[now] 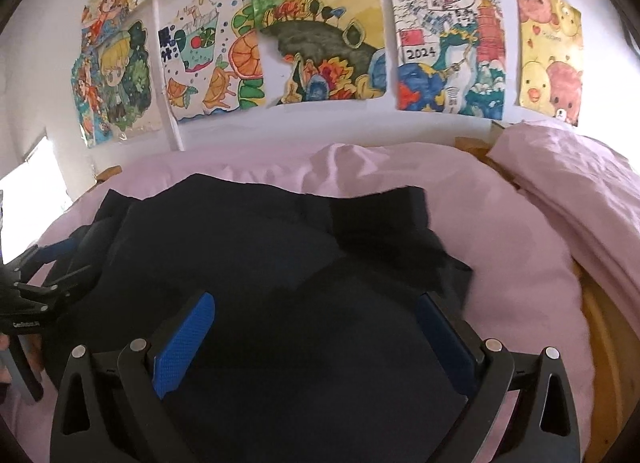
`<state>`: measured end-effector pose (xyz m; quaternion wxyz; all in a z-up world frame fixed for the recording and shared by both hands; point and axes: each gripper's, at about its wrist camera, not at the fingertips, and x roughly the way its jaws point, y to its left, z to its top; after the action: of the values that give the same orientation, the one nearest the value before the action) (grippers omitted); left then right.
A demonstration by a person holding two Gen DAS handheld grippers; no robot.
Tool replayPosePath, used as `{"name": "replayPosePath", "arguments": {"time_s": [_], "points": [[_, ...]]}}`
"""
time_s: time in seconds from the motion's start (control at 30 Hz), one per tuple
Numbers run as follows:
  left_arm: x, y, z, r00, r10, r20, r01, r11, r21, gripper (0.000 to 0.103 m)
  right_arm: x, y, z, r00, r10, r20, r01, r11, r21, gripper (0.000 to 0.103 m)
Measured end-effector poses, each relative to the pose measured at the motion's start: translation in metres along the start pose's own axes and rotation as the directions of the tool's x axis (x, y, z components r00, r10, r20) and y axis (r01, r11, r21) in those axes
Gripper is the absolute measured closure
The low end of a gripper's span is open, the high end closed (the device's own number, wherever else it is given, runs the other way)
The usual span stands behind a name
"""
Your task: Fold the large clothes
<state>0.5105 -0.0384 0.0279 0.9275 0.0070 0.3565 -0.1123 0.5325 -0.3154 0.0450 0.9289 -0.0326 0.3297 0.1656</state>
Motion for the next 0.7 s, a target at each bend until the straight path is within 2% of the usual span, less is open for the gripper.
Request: {"name": "replayPosePath", "arguments": {"time_s": [0.17,0.27,0.4,0.5,0.63,0.7], "points": [[0.024,-0.003,0.013,0.997,0.074,-0.006,-0.073,0.997,0.021,0.002,0.037,0.015,0.009,0.997,-0.057,-0.052,0.053,0.996,-0.076,0.001],[0.038,-0.004,0.011,0.996,0.086,-0.001,-0.086,0.995,0.043,0.002,0.05,0.016,0.01,0.995,-0.081,-0.056,0.075,0.991,-0.107,0.0],[0.064,-0.006,0.012,0.994,0.095,-0.052,-0.091,0.992,0.087,0.001,0.073,0.019,0.013,0.991,-0.11,-0.08,0.094,0.977,-0.19,0.0],[0.087,0.0,0.019,0.99,0.065,-0.127,-0.056,0.996,0.07,0.001,0.093,0.016,0.018,0.988,-0.117,-0.105,0.094,0.975,-0.203,0.0],[0.111,0.026,0.023,0.979,-0.055,-0.195,0.047,0.998,-0.046,0.001,0.125,0.001,0.026,0.984,-0.075,-0.16,0.044,0.981,-0.188,0.0],[0.118,0.036,0.025,0.974,-0.093,-0.207,0.077,0.994,-0.084,0.001,0.14,-0.008,0.029,0.982,-0.034,-0.187,0.003,0.987,-0.163,0.0]]}}
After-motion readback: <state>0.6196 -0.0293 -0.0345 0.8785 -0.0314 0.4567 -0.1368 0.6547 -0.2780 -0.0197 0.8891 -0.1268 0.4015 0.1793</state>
